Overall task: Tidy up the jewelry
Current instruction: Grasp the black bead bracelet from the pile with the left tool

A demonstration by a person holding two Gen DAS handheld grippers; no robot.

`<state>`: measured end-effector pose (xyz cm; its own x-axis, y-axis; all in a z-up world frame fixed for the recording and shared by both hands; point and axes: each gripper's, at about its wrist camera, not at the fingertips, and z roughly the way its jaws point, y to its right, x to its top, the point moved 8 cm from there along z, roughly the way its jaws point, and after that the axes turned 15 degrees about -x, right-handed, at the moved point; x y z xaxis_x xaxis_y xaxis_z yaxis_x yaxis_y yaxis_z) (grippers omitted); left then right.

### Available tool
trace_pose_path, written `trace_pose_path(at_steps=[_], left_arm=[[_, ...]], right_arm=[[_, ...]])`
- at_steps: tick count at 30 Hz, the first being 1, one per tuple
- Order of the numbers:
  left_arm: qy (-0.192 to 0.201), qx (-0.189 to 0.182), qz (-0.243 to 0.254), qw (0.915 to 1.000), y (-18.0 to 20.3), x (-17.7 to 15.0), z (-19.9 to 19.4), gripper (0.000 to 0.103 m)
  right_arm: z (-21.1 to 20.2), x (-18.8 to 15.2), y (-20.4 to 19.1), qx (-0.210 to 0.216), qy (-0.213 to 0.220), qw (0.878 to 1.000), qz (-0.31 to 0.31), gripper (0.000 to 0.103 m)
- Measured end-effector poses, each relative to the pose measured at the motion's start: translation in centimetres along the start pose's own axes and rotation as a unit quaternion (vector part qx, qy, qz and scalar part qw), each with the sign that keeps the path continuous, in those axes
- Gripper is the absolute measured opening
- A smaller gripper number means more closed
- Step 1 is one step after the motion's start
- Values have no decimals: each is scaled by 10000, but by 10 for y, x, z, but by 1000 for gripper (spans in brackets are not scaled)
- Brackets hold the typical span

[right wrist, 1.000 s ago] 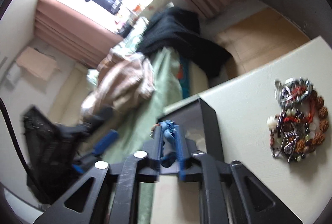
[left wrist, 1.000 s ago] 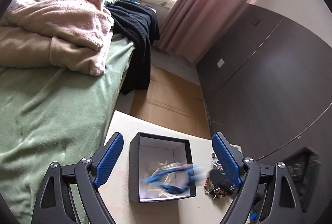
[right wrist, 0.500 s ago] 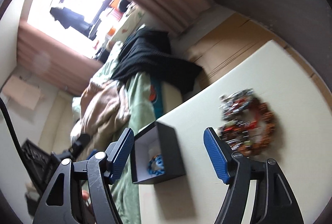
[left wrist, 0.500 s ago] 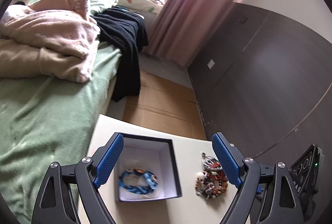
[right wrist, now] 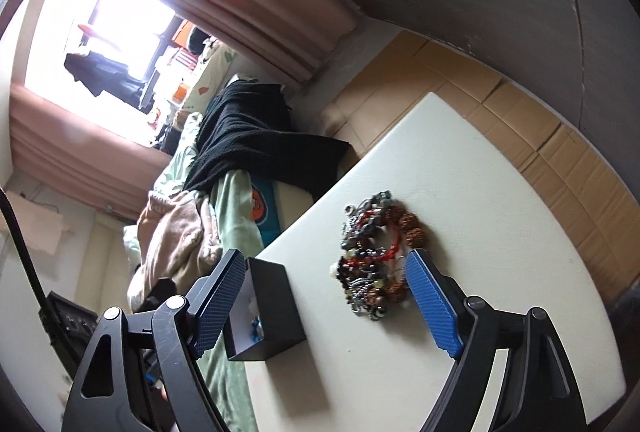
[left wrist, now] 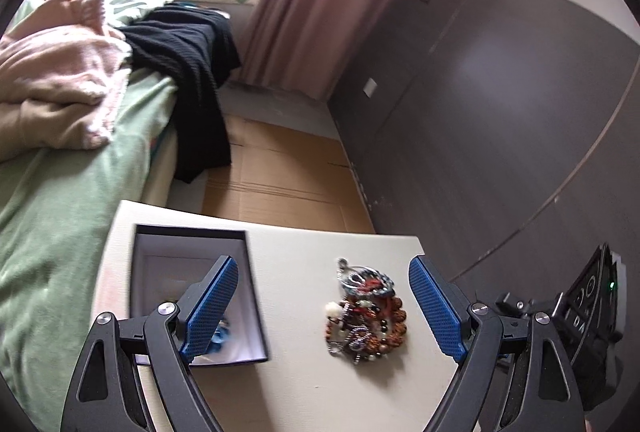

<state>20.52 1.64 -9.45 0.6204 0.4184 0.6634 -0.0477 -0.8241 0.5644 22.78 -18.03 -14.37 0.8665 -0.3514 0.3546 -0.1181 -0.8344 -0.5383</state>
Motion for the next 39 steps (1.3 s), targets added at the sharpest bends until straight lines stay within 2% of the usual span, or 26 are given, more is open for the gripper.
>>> trace_pose_path(at_steps=[6,15,26,31,35,36,37,38,39], left_arm=[[-449,-55,185,9988,15,-19,30,73],[-1221,259,335,9916,6,-48,75,41],[-1780,249,477,9826,-1,-75,113,37],[-1866,326,449,9809,-7,-78,122,36],[-1858,234,364,9816,-11,-79,125,35],[-1852,199,347,9819,-11,-79,124,27],[-1838,164,331,9823,-11,-78,124,13],[-1847,88,309,9823,-9,-78,123,8],[-1853,84,312,9822,-9,-77,122,8]], right_arm=[[-2,7,23,-115,-2,9998,152,83],[1,17,45,-157,-160,9992,346,83],[13,14,54,-271,-482,9977,392,83],[14,14,55,-283,-521,9975,381,83],[15,13,56,-299,-556,9973,386,83],[15,13,56,-301,-552,9973,378,83],[15,13,56,-305,-547,9974,368,83],[15,13,56,-307,-544,9974,369,83],[16,12,56,-308,-544,9974,360,83]])
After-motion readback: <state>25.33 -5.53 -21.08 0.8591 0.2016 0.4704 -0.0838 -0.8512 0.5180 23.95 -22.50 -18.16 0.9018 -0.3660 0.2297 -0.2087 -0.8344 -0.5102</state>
